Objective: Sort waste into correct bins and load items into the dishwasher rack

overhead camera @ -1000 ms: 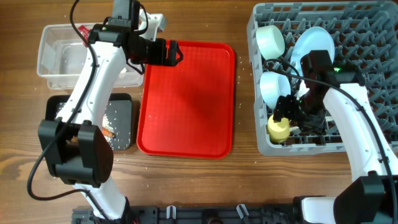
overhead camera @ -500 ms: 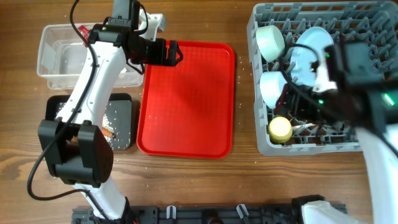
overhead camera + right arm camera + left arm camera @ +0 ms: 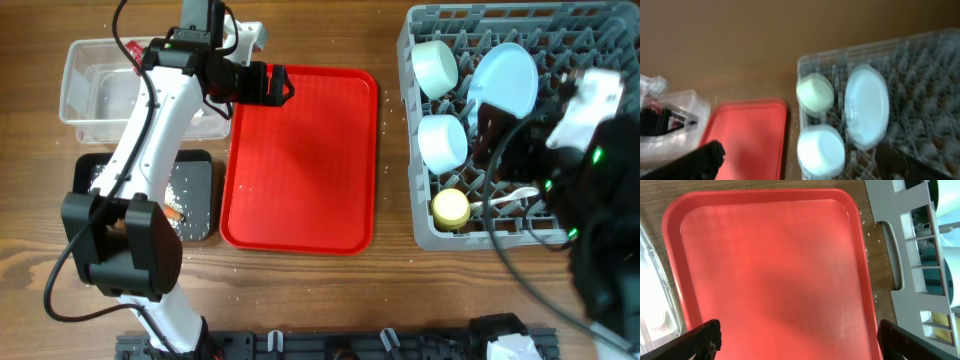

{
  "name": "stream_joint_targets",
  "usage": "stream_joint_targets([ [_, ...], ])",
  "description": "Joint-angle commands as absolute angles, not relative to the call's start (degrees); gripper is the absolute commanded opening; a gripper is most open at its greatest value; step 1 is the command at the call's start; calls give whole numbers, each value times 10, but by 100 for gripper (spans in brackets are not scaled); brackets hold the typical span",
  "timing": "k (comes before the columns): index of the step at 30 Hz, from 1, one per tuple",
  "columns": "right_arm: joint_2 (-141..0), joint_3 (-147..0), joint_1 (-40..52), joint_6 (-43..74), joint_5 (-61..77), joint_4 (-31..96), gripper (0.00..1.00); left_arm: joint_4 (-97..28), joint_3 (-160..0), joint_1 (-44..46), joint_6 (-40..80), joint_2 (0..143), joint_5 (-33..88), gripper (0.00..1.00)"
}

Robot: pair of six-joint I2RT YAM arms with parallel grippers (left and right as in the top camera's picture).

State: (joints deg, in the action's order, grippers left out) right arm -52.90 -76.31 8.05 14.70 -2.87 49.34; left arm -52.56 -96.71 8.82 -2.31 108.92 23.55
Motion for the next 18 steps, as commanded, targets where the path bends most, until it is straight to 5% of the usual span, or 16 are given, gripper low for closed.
stream_joint_targets([
  [1, -420, -560, 59, 135, -58, 345, 100, -525, -975, 85, -26, 1077, 233, 100],
  [8, -207, -201, 45, 135, -19, 50, 100, -525, -975, 85, -26, 1077, 233, 100],
  [18, -21, -6, 45, 135, -30, -1, 100, -525, -975, 85, -26, 1077, 233, 100],
])
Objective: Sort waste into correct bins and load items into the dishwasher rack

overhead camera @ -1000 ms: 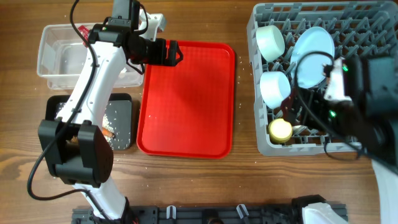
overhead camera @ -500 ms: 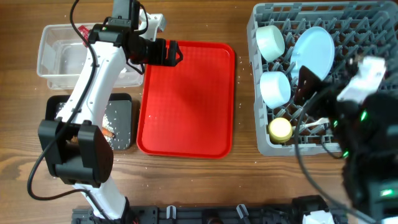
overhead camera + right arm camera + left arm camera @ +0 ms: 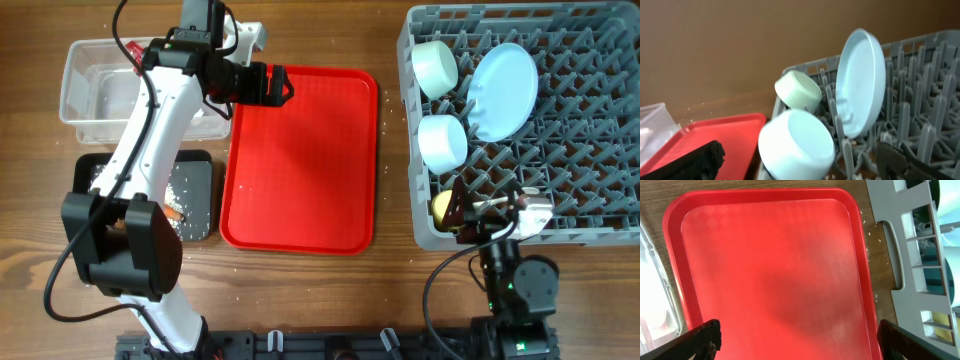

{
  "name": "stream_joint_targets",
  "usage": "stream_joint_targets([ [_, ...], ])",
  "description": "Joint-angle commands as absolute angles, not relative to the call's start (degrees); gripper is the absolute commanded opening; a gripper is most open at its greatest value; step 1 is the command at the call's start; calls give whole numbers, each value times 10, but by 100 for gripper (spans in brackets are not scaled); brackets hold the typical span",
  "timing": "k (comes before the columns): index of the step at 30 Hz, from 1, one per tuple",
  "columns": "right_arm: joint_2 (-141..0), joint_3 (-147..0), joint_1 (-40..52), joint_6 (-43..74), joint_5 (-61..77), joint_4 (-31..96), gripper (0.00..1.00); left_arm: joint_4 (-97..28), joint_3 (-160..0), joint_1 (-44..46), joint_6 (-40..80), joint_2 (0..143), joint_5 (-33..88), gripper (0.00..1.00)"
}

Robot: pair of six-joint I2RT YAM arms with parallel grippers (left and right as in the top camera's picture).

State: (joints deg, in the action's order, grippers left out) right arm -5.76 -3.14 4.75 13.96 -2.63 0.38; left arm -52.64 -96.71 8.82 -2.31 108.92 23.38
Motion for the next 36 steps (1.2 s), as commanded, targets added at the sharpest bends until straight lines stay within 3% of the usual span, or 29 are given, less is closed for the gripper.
stream_joint_targets([
  [1, -13, -3, 45, 125, -19, -7, 100, -525, -975, 85, -26, 1077, 233, 100],
  [29, -5, -3, 45, 107, 12, -4, 100, -556, -975, 85, -26, 1077, 233, 100],
  [36, -5, -3, 45, 107, 12, -4, 100, -563, -975, 86, -28, 1005, 199, 100],
])
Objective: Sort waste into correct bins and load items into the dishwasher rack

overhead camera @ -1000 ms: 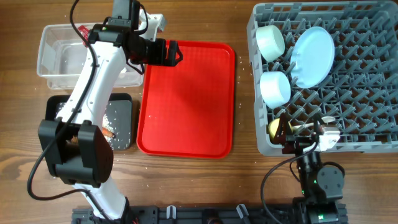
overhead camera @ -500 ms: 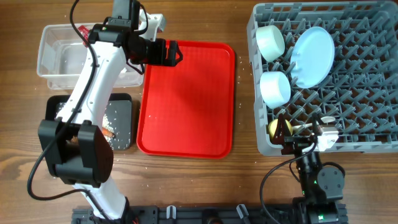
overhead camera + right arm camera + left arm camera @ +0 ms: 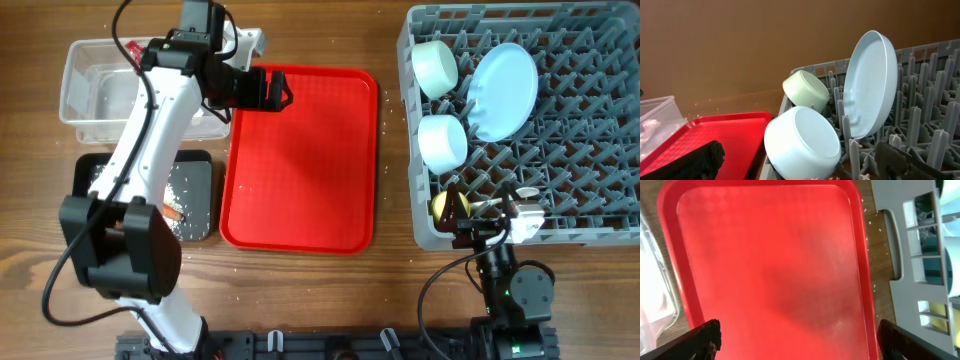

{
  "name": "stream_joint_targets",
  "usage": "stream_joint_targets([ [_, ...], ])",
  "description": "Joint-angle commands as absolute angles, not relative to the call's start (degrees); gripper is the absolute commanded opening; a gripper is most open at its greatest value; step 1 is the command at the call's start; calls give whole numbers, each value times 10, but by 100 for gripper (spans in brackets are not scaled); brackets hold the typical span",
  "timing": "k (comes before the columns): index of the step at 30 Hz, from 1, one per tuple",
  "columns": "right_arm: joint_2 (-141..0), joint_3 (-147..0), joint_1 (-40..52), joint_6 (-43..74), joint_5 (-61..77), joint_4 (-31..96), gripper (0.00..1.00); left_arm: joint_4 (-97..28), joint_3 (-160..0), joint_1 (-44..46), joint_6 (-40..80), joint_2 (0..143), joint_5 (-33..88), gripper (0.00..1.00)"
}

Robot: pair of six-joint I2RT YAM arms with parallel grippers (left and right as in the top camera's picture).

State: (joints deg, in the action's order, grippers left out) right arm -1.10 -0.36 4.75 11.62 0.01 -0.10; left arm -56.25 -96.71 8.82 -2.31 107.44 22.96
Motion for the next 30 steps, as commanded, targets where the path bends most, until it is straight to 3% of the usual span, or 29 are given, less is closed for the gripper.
stream_joint_targets([
  [1, -5, -3, 45, 107, 12, -4, 100, -563, -975, 86, -28, 980, 173, 100],
  [7, -5, -3, 45, 107, 12, -4, 100, -477, -884, 79, -28, 829, 99, 100],
  [13, -5, -3, 45, 107, 12, -4, 100, -331, -660, 45, -21, 627, 99, 100],
  [30, -5, -3, 45, 107, 12, -4, 100, 42, -131, 0, 146, 163, 5, 100],
])
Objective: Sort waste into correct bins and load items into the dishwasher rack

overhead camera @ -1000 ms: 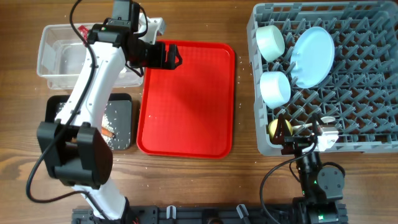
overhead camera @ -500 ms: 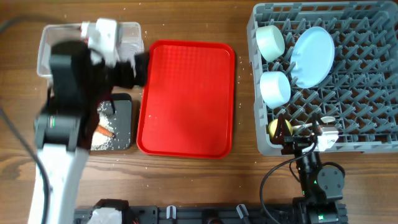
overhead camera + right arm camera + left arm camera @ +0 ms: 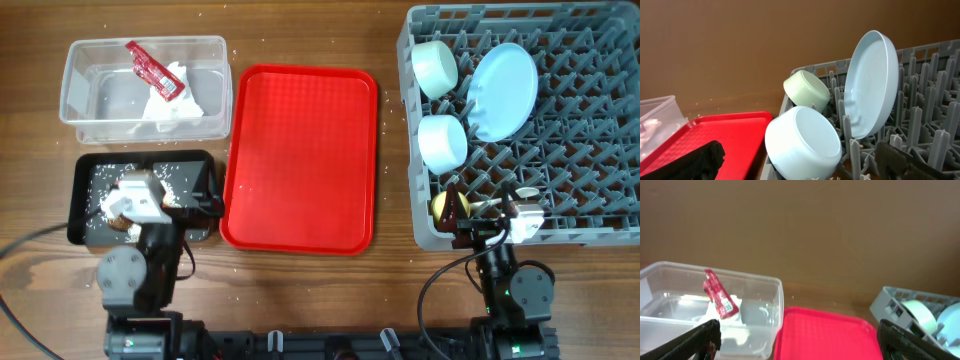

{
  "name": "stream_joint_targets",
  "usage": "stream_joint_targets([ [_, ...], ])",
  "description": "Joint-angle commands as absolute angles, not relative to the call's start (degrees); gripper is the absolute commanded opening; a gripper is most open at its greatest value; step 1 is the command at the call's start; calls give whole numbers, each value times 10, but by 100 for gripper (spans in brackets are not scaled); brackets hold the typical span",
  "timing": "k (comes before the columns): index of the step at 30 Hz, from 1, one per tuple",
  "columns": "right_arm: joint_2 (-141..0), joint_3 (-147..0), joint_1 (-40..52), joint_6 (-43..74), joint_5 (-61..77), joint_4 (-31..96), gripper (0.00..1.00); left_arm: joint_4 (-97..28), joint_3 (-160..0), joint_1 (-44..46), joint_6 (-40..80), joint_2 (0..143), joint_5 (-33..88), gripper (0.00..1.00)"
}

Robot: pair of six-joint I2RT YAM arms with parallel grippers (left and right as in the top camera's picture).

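The red tray lies bare in the middle of the table. At the right, the grey dish rack holds a mint cup, a white cup, a pale blue plate and a yellow item. A red wrapper and white paper lie in the clear bin. My left gripper is open and empty, low at the front left, facing the clear bin and tray. My right gripper is open and empty at the rack's front edge, facing the white cup.
A black bin with white crumbs sits at the front left, and my left arm stands right at it. Crumbs are scattered on the wooden table around the bins. The rack's many upright prongs rise close ahead of my right gripper.
My left arm was stretched out over the tray's far left corner; now it is drawn back to the front left by the black bin. The right arm has not moved.
First my right arm was over the rack's right side and my left gripper was open over the tray's far left corner. Then the right arm was down at the rack's front edge and stayed there. The left arm lingered over the tray and now stands at the front left.
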State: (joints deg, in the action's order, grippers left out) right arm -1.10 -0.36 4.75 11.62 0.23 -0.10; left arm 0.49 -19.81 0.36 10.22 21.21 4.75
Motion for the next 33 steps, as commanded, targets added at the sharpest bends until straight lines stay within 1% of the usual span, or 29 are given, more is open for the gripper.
stream_joint_targets([
  [1, -5, -3, 45, 107, 12, -4, 100, 55, -109, 0, 147, 144, 3, 100],
  [8, -5, -3, 45, 107, 12, -4, 100, 67, -35, 0, 159, 56, -17, 100],
  [14, -5, -3, 45, 107, 12, -4, 100, 69, -5, 0, 159, 20, -25, 100],
  [27, -5, -3, 45, 107, 12, -4, 100, -37, -4, 2, 159, 2, -23, 100],
  [33, -5, -3, 45, 107, 12, -4, 100, -41, -4, 2, 157, 2, -16, 100],
])
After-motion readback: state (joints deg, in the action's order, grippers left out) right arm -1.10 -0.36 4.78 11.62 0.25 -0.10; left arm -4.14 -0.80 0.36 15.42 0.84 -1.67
